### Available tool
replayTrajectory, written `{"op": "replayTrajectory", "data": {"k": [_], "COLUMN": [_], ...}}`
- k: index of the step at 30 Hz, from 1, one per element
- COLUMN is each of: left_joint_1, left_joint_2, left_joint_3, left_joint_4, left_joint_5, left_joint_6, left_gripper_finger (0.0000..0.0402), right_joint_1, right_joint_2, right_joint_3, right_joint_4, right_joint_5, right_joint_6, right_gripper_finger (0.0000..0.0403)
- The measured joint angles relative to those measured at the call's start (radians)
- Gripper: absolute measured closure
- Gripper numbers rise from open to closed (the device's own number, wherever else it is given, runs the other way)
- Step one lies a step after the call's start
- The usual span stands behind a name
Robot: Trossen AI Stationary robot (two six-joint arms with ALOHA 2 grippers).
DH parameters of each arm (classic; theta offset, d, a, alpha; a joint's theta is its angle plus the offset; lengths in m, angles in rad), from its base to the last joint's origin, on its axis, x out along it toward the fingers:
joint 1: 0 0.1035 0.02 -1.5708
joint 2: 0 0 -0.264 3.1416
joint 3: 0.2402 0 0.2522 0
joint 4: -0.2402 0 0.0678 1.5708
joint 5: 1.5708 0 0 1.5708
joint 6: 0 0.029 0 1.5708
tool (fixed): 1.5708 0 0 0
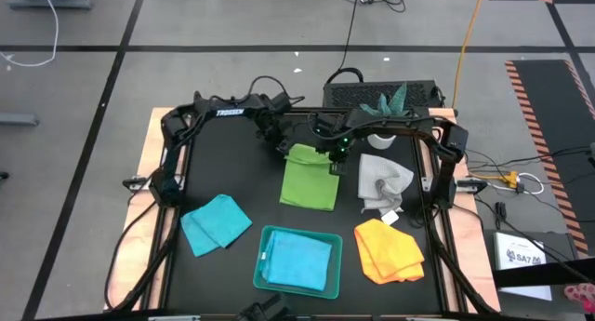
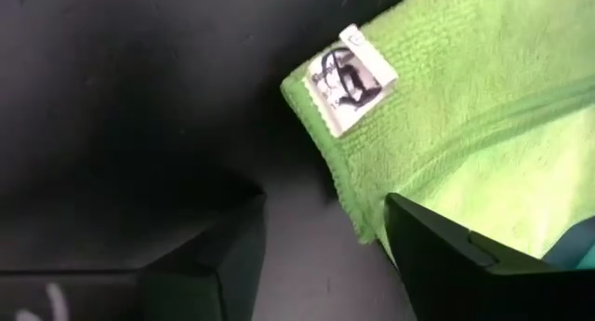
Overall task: Fold microfiber towels
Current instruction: Fold the green microfiber cloth into the bin
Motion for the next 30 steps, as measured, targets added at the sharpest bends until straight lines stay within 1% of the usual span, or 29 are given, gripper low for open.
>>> {"op": "replayTrajectory", "data": {"k": [3, 8, 14, 17, 20, 24, 27, 30], "left_joint_1": [0.001, -0.002, -0.006, -0.007, -0.006, -0.006, -0.006, -0.007], "left_joint_2": [0.000, 0.000, 0.000, 0.000, 0.000, 0.000, 0.000, 0.000], "left_joint_3": [-0.005, -0.006, -0.006, -0.006, -0.006, -0.006, -0.006, -0.006], "left_joint_4": [0.029, 0.077, 0.084, 0.086, 0.085, 0.090, 0.090, 0.088], "left_joint_5": [0.035, 0.120, 0.124, 0.166, 0.171, 0.169, 0.166, 0.140], "left_joint_6": [-0.028, -0.041, -0.048, -0.044, -0.045, -0.046, -0.046, -0.045], "left_gripper_finger": [0.0169, 0.0172, 0.0182, 0.0187, 0.0196, 0.0225, 0.0259, 0.0299], "right_joint_1": [0.000, 0.000, 0.000, 0.000, 0.000, 0.000, -0.001, -0.001], "right_joint_2": [0.000, 0.000, 0.000, 0.000, 0.000, 0.000, 0.000, 0.001], "right_joint_3": [0.000, 0.000, 0.000, 0.000, 0.000, 0.000, 0.000, 0.000], "right_joint_4": [0.000, 0.000, 0.000, -0.001, -0.001, -0.002, -0.002, -0.003], "right_joint_5": [0.000, 0.000, 0.000, 0.000, 0.000, 0.000, 0.000, 0.000], "right_joint_6": [-0.001, -0.004, -0.005, -0.005, -0.006, -0.008, -0.008, -0.008], "right_gripper_finger": [0.0403, 0.0403, 0.0403, 0.0403, 0.0403, 0.0403, 0.0403, 0.0403]}}
